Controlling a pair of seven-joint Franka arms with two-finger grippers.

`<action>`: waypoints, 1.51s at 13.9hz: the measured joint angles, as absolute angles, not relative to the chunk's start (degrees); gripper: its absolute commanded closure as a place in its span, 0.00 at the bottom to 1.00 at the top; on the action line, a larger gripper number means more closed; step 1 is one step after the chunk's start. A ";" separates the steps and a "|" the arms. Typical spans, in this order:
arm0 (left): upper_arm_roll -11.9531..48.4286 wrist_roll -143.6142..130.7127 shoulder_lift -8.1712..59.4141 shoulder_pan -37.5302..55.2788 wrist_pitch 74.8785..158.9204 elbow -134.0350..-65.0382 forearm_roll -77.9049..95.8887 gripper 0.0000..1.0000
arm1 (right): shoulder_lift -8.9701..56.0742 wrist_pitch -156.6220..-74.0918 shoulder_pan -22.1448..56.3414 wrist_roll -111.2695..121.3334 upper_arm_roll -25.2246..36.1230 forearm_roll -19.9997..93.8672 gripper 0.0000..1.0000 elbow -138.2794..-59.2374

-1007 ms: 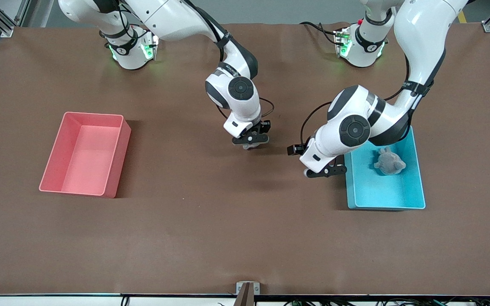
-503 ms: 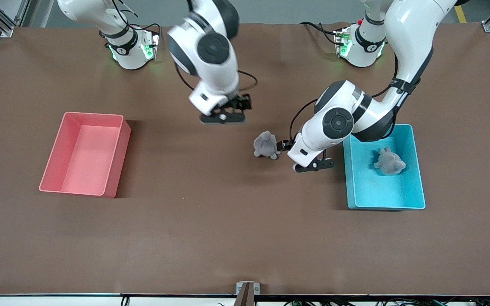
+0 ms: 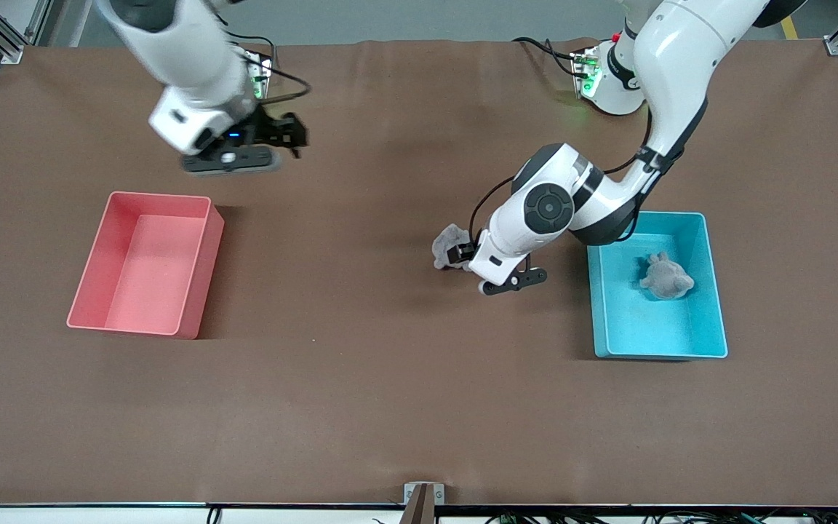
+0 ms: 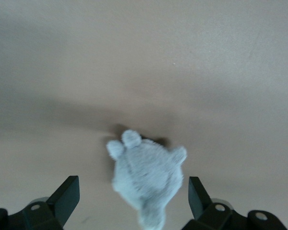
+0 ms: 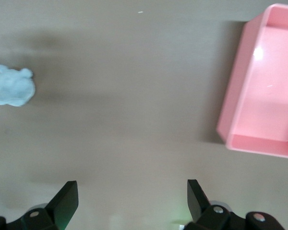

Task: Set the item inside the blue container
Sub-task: 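Grasp the plush with the left gripper while the right gripper withdraws, then carry the plush into the blue box with the left gripper and release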

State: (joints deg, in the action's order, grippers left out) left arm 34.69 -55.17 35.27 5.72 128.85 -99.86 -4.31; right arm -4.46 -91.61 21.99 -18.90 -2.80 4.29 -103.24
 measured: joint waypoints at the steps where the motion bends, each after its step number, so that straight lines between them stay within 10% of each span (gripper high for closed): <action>1: 34.58 -57.07 36.42 6.45 129.70 -99.89 -4.70 0.00 | -5.00 -91.09 18.16 -14.08 -2.71 4.28 0.00 -103.52; 8: 34.43 -72.27 40.13 10.19 130.87 -100.02 -9.22 0.07 | -5.06 -93.05 -1.84 5.37 -2.41 4.04 0.00 -103.95; 16: 34.40 -72.42 41.42 10.43 130.93 -100.97 -10.11 0.99 | -4.75 -93.88 -2.02 5.28 -2.94 1.93 0.00 -94.98; 21: 34.41 -72.42 41.30 10.22 130.92 -100.46 -10.33 1.00 | 0.66 -94.01 -2.24 5.21 -2.94 1.83 0.00 -83.77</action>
State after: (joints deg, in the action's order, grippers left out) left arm 34.41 -72.42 41.30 10.22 130.92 -100.46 -10.33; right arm 0.66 -94.01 -2.24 5.21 -2.94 1.83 -83.77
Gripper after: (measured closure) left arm 0.837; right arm 0.000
